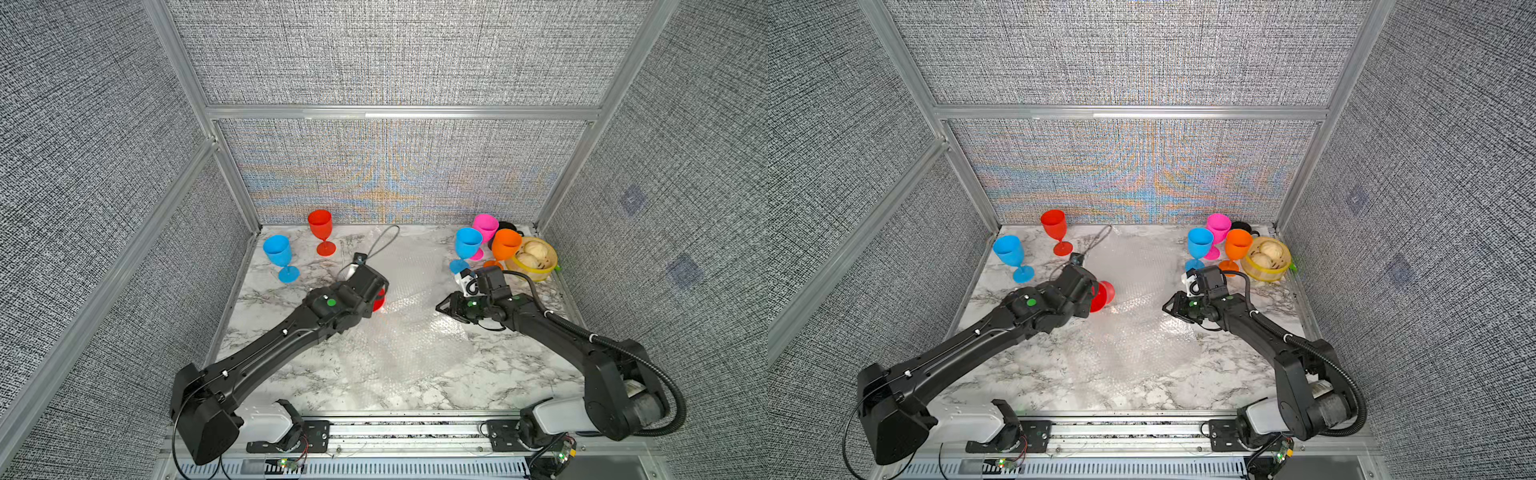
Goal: Unpack wine glasses from bubble wrap
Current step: Pick up the wine glass from the bubble wrap, then place the wine glass at the center of the board.
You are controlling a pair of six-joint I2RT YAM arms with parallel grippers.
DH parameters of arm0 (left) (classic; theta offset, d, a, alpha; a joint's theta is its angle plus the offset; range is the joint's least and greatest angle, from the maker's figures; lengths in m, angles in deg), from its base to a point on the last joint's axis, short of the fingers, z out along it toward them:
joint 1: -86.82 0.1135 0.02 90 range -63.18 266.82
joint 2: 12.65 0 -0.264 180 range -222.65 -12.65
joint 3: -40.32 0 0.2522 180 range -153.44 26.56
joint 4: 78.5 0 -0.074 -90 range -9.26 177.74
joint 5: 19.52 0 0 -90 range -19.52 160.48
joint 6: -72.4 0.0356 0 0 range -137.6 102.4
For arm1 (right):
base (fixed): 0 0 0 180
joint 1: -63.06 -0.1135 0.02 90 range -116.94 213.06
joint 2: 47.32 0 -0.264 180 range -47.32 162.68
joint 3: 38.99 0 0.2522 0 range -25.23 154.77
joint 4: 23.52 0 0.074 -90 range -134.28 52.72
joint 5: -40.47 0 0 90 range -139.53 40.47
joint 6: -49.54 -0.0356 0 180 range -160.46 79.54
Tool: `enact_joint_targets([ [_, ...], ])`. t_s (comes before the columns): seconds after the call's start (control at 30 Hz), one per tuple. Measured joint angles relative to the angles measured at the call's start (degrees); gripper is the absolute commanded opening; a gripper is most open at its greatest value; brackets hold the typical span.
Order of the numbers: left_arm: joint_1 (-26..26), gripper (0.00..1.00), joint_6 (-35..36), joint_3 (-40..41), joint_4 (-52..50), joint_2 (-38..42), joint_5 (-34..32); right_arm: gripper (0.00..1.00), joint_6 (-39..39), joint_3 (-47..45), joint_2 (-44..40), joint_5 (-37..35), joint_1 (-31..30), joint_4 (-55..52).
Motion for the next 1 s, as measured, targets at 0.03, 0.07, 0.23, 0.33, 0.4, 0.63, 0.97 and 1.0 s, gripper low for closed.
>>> enact_joint_targets([
  [0.03,2.4,0.0,-0.4,-0.1,0.0,0.6,1.3,0.37,0.2,0.2,0.3,-0.1,-0.3,-0.2],
  [0.07,5.0,0.0,-1.0,-0.4,0.0,0.9,3.1,0.37,0.2,0.3,0.6,-0.3,-0.6,-0.3],
  [0.23,16.4,0.0,-5.1,-4.1,-0.5,-0.8,10.2,0.36,0.7,1.9,2.1,-1.1,-2.5,-0.7],
  [0.33,22.9,0.0,-8.3,-6.7,-0.5,-3.3,14.1,0.36,1.2,3.0,2.8,-1.7,-3.9,-0.9],
  [0.4,26.9,0.0,-10.6,-8.3,-0.2,-5.3,16.7,0.36,1.5,3.4,3.4,-2.1,-4.8,-0.9],
  [0.63,35.4,0.0,-15.5,-13.0,2.3,-13.4,21.9,0.36,2.3,4.5,4.9,-2.9,-5.9,-1.6],
  [0.97,39.8,0.0,-16.8,-23.8,2.0,-25.2,23.9,0.35,3.7,6.1,5.2,-3.8,-5.9,-3.8],
  [1.0,40.0,0.0,-16.7,-24.5,1.8,-26.1,23.9,0.35,3.7,6.1,5.3,-3.8,-5.9,-3.8],
])
